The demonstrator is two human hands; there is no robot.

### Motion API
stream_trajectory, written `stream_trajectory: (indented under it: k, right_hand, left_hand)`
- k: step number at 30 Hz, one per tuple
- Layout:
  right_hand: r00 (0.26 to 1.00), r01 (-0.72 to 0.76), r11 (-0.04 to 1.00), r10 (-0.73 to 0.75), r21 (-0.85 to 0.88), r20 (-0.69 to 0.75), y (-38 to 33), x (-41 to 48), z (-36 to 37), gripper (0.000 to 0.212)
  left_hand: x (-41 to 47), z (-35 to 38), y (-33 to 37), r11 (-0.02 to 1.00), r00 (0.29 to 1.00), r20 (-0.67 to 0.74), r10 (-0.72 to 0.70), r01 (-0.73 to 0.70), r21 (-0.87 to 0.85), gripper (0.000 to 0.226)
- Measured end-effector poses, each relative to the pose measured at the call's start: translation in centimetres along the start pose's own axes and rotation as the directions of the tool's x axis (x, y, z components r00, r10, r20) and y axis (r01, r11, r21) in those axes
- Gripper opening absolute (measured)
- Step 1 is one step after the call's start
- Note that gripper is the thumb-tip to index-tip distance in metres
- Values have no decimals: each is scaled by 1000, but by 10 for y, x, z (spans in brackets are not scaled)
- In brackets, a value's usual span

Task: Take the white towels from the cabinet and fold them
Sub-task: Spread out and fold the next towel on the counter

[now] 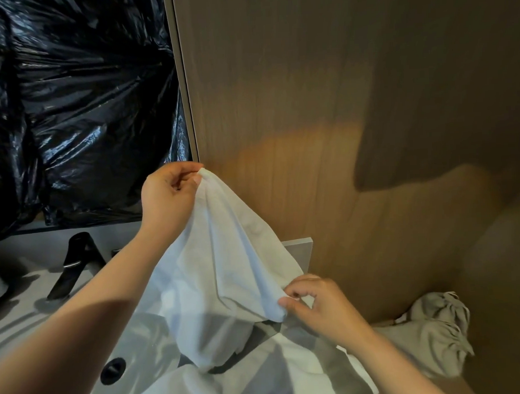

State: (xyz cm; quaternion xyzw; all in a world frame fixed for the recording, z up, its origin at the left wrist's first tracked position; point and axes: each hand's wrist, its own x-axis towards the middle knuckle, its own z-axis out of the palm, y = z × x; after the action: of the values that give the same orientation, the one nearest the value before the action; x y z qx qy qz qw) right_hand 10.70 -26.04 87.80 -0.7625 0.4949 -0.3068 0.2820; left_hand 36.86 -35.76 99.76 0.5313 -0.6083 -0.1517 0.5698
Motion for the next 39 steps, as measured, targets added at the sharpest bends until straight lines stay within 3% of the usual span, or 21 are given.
stream_trajectory:
  k: [2, 7, 11, 15, 21, 26, 30, 35, 39]
  right_hand:
    - [998, -41, 998, 44, -44, 51, 9, -4, -1, 35]
    - [995, -97, 995, 98, -26, 21, 26, -16, 0, 25]
    - [994, -109, 992, 109, -62, -4, 34, -19, 0, 32]
    - [985, -156, 969, 167, -189, 41, 46, -23, -12, 45]
    - [982, -180, 890, 191, -419, -16, 46, -17, -57, 32]
    - [980, -181, 827, 108, -533, -165, 21, 10, -113, 18]
    - [955, -143, 762, -61, -631, -291, -7, 39, -161, 16]
    - [928, -163, 685, -137, -710, -345, -37, 69, -206, 15]
    - [910, -184, 682, -153, -708, -384, -51, 80, -224, 7]
  left_hand:
    - [2, -1, -4, 1000, 1000, -21, -12, 12, -2, 21]
    - [5, -4, -10, 1000, 999, -36, -13, 14, 14, 26]
    - [4, -1, -13, 1000, 999, -43, -25, 25, 13, 23]
    - [9, -2, -9, 1000, 1000, -25, 0, 0, 22, 21]
    - [16, -4, -11, 999, 999, -41, 14, -12, 30, 22]
    - [32, -13, -1, 1000, 991, -137, 0, 1, 5, 21]
    - [52, -22, 20, 999, 979, -203, 10, -17, -31, 20]
    - [64, -26, 30, 1000, 965, -262, -14, 9, -20, 20]
    - [68, -29, 35, 1000, 953, -302, -2, -1, -11, 20]
